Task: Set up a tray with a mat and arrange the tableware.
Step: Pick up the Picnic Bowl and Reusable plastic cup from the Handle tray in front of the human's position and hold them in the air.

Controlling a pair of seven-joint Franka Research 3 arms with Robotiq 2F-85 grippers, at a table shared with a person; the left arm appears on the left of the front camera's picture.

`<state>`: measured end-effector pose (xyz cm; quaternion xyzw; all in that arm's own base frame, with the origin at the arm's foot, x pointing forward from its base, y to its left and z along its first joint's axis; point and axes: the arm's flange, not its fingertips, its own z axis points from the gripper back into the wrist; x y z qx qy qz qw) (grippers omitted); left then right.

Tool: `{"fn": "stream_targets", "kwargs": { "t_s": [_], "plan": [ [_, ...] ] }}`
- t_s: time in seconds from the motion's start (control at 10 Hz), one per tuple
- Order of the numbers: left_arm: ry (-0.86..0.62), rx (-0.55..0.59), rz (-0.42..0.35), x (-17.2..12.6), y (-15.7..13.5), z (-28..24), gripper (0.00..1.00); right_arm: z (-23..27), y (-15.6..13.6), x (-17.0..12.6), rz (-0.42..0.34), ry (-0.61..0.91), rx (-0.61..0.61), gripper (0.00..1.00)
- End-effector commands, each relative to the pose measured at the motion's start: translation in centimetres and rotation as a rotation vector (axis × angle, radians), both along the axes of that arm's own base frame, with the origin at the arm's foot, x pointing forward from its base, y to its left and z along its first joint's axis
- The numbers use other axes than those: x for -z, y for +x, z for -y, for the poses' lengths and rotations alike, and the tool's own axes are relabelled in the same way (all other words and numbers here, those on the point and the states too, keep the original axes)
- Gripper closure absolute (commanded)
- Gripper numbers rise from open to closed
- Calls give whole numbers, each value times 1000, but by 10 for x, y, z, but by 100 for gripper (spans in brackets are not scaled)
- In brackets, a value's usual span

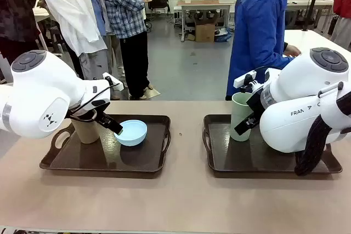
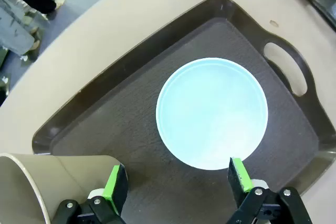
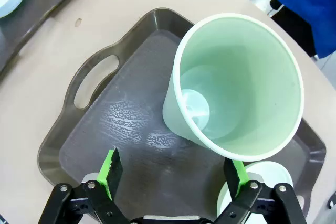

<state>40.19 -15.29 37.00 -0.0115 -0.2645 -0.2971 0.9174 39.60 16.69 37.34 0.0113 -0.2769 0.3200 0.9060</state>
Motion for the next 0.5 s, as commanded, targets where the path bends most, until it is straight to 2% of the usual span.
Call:
{"fn": "stream_targets", "kwargs": {
  "t_s": [0.0,0.4],
  "plan": [
    [0,0,-1,0,0,0,0,0,0,0,0,0,0,0],
    [0,0,-1,0,0,0,0,0,0,0,0,0,0,0]
  ]
}}
